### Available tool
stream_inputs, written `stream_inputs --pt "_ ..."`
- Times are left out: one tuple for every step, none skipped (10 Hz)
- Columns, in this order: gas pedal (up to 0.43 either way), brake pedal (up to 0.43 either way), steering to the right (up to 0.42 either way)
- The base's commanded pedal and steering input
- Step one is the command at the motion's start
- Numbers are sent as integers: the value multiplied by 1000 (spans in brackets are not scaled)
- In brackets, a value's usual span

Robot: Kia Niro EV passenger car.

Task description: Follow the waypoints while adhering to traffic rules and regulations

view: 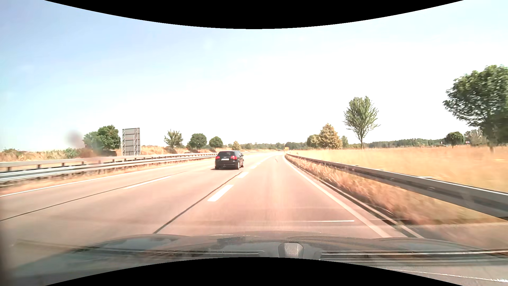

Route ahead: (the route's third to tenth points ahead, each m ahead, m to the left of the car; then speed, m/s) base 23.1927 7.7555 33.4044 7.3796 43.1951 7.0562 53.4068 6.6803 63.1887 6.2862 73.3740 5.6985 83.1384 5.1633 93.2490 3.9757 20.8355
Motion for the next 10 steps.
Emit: stream_inputs --pt "0 67 3" --pt "0 67 3" --pt "0 67 3" --pt "0 67 3" --pt "0 67 3" --pt "0 67 3" --pt "0 67 3" --pt "0 73 3" --pt "0 73 4" --pt "0 73 4"
